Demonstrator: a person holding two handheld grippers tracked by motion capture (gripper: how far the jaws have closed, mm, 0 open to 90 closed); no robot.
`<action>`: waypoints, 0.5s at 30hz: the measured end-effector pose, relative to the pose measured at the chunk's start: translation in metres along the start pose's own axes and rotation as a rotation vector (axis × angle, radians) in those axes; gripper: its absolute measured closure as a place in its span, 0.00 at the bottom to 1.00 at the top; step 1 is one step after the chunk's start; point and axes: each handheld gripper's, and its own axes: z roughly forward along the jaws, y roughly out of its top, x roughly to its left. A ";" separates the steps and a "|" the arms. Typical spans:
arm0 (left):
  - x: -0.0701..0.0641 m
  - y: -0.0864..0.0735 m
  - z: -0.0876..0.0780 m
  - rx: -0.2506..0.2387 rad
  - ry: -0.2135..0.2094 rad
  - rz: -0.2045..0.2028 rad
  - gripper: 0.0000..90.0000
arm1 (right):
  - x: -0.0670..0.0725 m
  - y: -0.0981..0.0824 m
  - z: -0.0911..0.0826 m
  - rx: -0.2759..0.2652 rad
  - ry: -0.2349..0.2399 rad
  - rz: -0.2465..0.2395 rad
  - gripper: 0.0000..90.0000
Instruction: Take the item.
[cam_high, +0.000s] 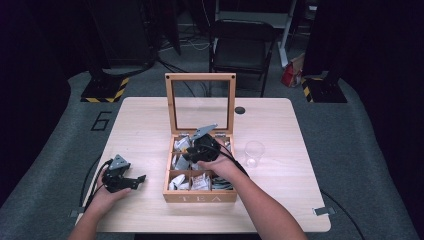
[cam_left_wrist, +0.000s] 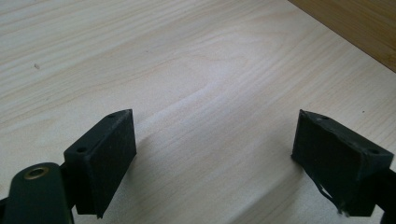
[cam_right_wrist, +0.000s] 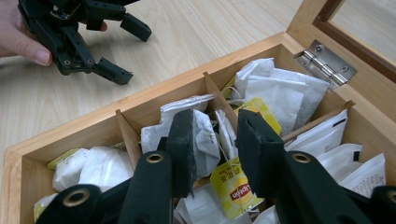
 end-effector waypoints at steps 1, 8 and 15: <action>0.000 0.000 0.000 0.001 0.000 0.000 0.15 | 0.000 0.000 0.000 0.004 0.003 0.004 0.75; 0.000 0.000 0.000 0.001 0.000 0.001 0.15 | 0.002 0.000 0.004 0.022 0.035 0.006 0.84; 0.000 0.000 0.000 0.001 0.000 0.002 0.15 | 0.005 0.001 0.001 0.018 0.060 -0.017 0.97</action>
